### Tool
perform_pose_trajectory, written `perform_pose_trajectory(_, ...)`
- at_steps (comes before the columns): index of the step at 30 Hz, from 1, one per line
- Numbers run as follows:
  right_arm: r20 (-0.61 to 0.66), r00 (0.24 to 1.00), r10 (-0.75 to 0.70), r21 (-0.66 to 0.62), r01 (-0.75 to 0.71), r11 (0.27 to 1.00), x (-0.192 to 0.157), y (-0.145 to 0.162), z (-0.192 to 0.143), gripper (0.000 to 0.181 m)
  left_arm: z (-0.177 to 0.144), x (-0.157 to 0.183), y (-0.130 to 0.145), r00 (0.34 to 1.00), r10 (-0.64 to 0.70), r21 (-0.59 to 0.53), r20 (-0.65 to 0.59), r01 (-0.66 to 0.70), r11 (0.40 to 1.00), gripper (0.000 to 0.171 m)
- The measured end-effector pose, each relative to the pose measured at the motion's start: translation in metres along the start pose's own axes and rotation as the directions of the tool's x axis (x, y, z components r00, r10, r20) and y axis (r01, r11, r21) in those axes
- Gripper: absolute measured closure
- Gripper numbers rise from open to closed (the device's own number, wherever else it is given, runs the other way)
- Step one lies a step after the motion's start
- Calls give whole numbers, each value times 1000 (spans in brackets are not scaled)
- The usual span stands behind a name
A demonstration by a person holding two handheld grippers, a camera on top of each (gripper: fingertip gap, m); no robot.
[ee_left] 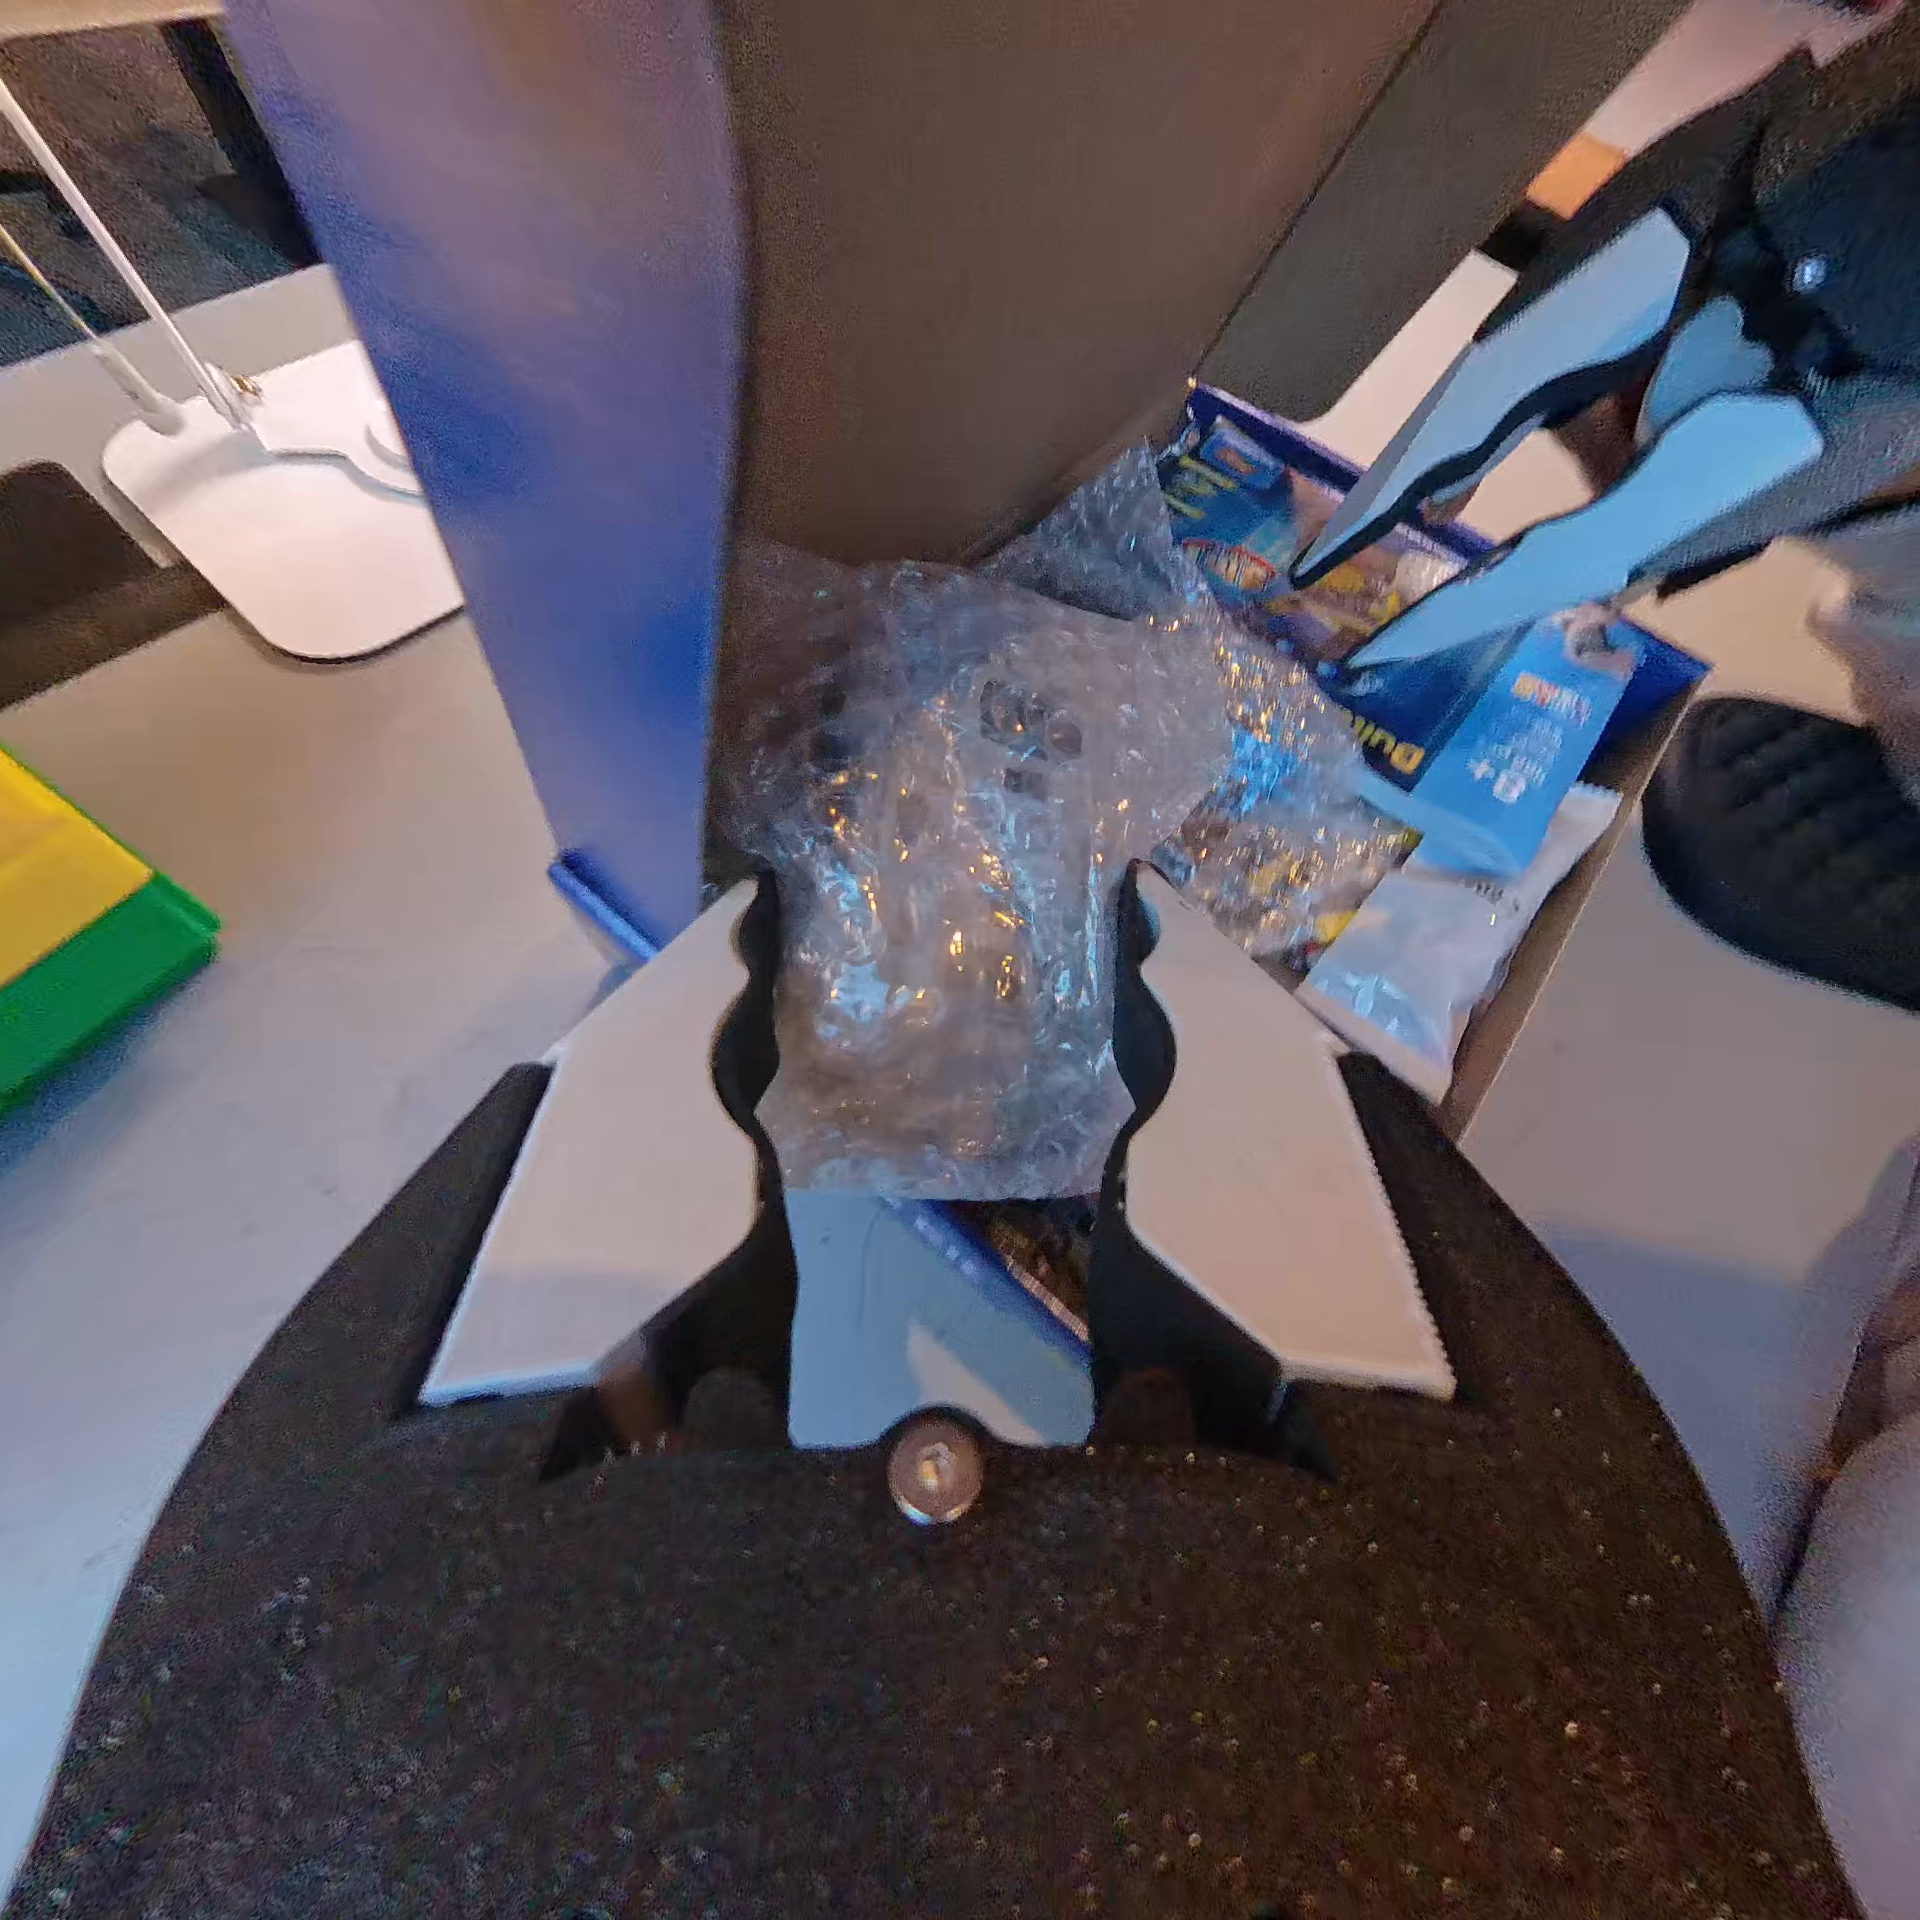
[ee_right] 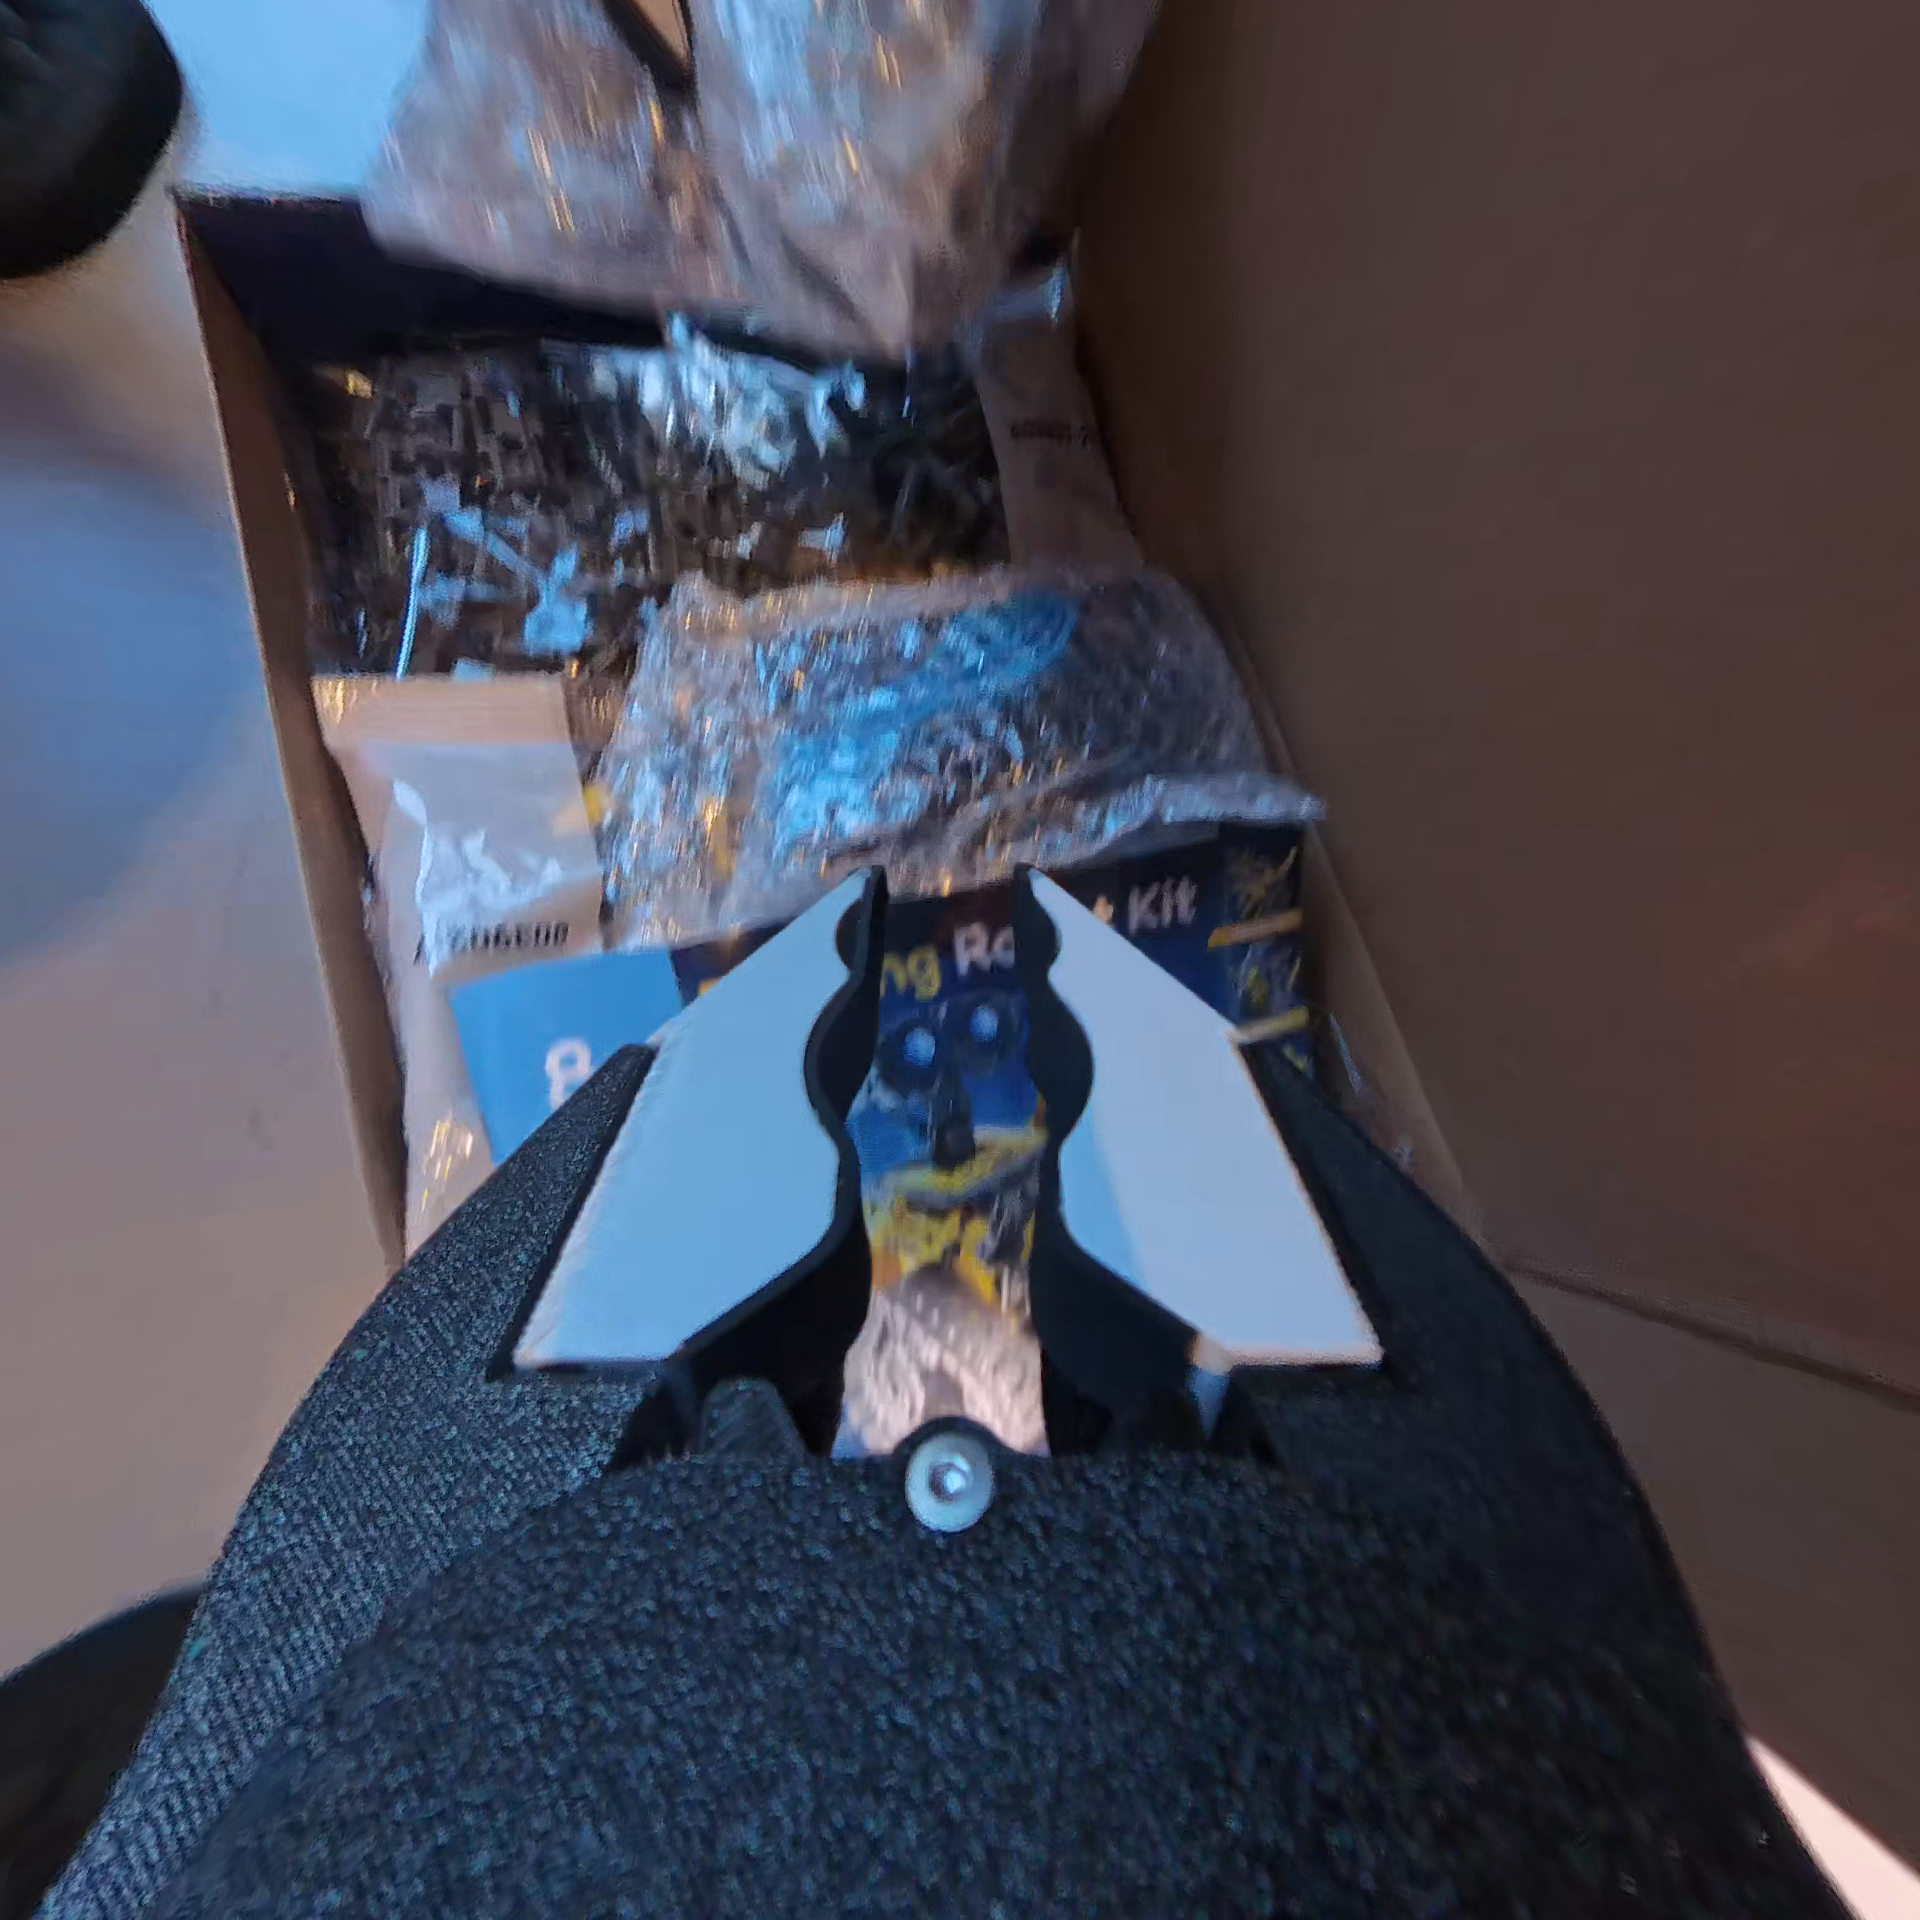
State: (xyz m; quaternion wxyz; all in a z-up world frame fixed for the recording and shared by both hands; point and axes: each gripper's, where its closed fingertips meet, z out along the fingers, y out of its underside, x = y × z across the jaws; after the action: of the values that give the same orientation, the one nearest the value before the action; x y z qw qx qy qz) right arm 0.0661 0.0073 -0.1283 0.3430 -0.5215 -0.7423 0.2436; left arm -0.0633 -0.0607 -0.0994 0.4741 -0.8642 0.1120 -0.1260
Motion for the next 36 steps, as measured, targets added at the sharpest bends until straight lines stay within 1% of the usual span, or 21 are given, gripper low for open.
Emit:
perform_pose_trajectory(2, -33, 999, 5, 72, -3, 997, 4, -21, 6, 157, 13, 1, -3, 999, -50, 2, 3, 50, 999, 109)
perform_pose_trajectory(3, -50, 999, 4, 68, -1, 998, 7, -27, 12, 155, 20, 1, -2, 998, -69, -7, 8, 69, 998, 109)
perform_pose_trajectory(5, -48, 999, -19, -50, 17, 999, 12, -19, 28, 137, 36, -2, 2, 995, -93, -36, 29, 94, 995, 109)
perform_pose_trajectory(6, -16, 1000, -16, -120, 14, 993, 10, -10, 38, 132, 42, -3, 8, 995, -92, -65, 43, 95, 993, 109)
perform_pose_trajectory(8, 94, 994, 52, -147, -38, 988, 1, -7, 45, 140, 48, -3, 16, 995, -88, -90, 56, 92, 992, 107)
perform_pose_trajectory(10, 168, 980, 103, -194, -70, 979, -2, 1, 48, 142, 43, 4, 22, 997, -73, -124, 22, 75, 989, 102)
perform_pose_trajectory(12, 211, 971, 114, -197, -72, 978, -2, 4, 47, 143, 31, 14, 26, 998, -52, -156, -27, 47, 987, 95)
perform_pose_trajectory(15, 236, 967, 93, -223, -39, 974, -5, 6, 45, 144, 5, 29, 40, 992, 59, -267, -107, -86, 960, 100)
perform_pose_trajectory(16, 241, 966, 88, -225, -32, 974, -6, 6, 45, 144, -2, 29, 33, 989, 100, -245, -109, -124, 962, 105)
perform_pose_trajectory(18, 237, 967, 90, -219, -37, 975, -5, 4, 46, 144, -11, 41, 13, 967, 191, -155, -168, -217, 964, 110)
perform_pose_trajectory(19, 236, 968, 87, -211, -37, 977, -5, 4, 46, 144, -11, 45, 3, 954, 246, -113, -172, -267, 957, 112)
perform_pose_trajectory(20, 232, 969, 78, -198, -31, 980, -5, 3, 46, 144, -6, 42, -4, 943, 302, -98, -140, -317, 943, 114)
perform_pose_trajectory(21, 225, 972, 72, -186, -30, 982, -4, 2, 46, 144, 2, 35, -7, 929, 357, -114, -98, -367, 923, 116)
perform_pose_trajectory(23, 202, 977, 63, -171, -28, 985, -2, -1, 45, 143, 25, 23, 4, 908, 415, -225, -62, -418, 880, 117)
perform_pose_trajectory(24, 189, 980, 56, -170, -23, 985, -1, -1, 43, 143, 35, 18, 14, 907, 417, -298, -60, -415, 859, 114)
perform_pose_trajectory(25, 176, 983, 45, -167, -16, 986, 0, -2, 42, 143, 44, 16, 23, 911, 406, -339, -70, -404, 850, 110)
perform_pose_trajectory(27, 162, 986, 35, -150, -10, 989, 0, -3, 38, 141, 56, 15, 28, 949, 307, -328, -76, -315, 891, 112)
perform_pose_trajectory(29, 161, 986, 34, -142, -11, 990, 0, -2, 38, 142, 61, 10, 27, 965, 253, -315, -62, -259, 913, 112)
perform_pose_trajectory(32, 176, 982, 73, -142, -48, 989, 0, 2, 44, 147, 70, -5, 21, 993, 117, -274, 5, -111, 955, 111)
perform_pose_trajectory(33, 177, 981, 81, -144, -55, 988, 1, 2, 44, 147, 71, -6, 21, 994, 102, -263, 39, -88, 961, 112)
perform_pose_trajectory(36, 194, 977, 84, -140, -57, 989, -2, 4, 43, 147, 65, 5, 27, 967, 214, -329, 136, -160, 931, 113)
